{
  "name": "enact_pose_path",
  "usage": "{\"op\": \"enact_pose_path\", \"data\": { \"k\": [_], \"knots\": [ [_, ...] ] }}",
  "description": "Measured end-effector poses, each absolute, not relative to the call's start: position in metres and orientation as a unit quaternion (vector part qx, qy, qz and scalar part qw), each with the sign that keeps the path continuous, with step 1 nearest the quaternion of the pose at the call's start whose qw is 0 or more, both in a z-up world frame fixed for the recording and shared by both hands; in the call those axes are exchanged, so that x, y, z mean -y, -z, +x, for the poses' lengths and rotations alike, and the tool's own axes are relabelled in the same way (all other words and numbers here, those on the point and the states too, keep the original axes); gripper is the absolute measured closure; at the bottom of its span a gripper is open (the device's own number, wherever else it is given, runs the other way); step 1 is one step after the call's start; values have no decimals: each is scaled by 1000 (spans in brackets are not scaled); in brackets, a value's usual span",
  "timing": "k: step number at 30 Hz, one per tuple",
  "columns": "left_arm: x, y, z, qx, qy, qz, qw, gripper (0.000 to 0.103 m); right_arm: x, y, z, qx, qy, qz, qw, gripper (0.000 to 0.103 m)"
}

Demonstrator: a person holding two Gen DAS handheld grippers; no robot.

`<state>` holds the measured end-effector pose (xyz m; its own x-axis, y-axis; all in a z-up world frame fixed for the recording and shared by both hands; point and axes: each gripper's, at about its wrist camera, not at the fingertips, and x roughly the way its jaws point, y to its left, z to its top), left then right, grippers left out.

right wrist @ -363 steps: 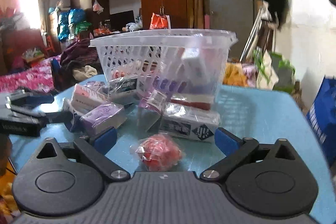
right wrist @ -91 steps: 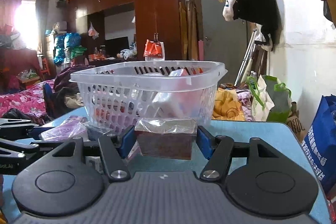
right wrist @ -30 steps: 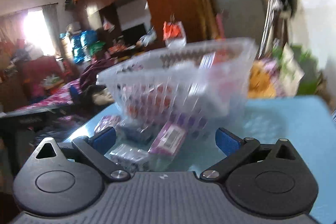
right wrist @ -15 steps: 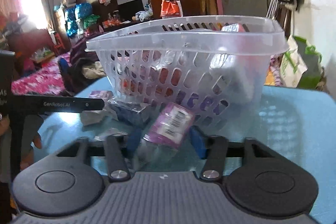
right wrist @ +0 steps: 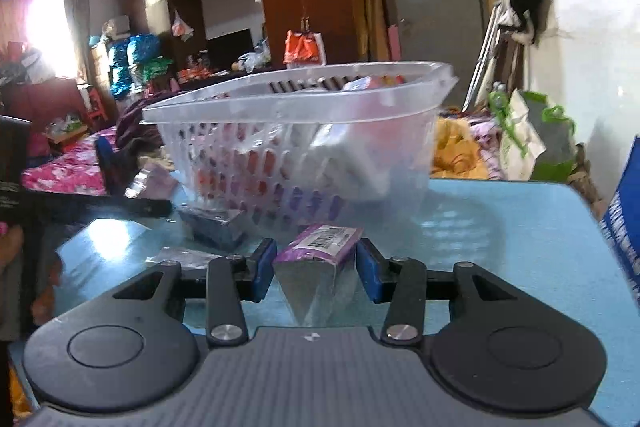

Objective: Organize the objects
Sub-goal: 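Grasp the purple packet with the left tool while the right grasps a clear labeled bag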

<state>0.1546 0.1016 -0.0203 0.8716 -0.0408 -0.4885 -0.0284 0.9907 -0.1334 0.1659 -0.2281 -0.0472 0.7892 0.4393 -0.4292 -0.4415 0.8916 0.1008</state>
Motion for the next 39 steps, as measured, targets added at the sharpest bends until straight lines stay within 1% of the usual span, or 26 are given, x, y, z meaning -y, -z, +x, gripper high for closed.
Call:
{"op": "enact_pose_path", "data": {
  "k": [6, 13, 18, 26, 32, 39],
  "knots": [
    [-99, 18, 125, -225, 82, -97, 966, 56, 231, 47, 166, -224, -235, 0, 946, 56],
    [-94, 14, 105, -163, 103, -92, 977, 56, 235, 46, 160, -205, -238, 6, 949, 56],
    [-97, 17, 105, -154, 105, -96, 978, 56, 231, 46, 158, -199, -241, -5, 950, 56],
    [-92, 14, 96, -128, 116, -74, 982, 56, 234, 45, 157, -198, -252, 3, 947, 56],
    [-94, 15, 96, -126, 116, -81, 982, 56, 234, 45, 153, -192, -253, 2, 948, 56],
    [-94, 13, 87, -102, 108, -78, 986, 56, 237, 42, 140, -162, -226, 0, 961, 56]
  ]
}}
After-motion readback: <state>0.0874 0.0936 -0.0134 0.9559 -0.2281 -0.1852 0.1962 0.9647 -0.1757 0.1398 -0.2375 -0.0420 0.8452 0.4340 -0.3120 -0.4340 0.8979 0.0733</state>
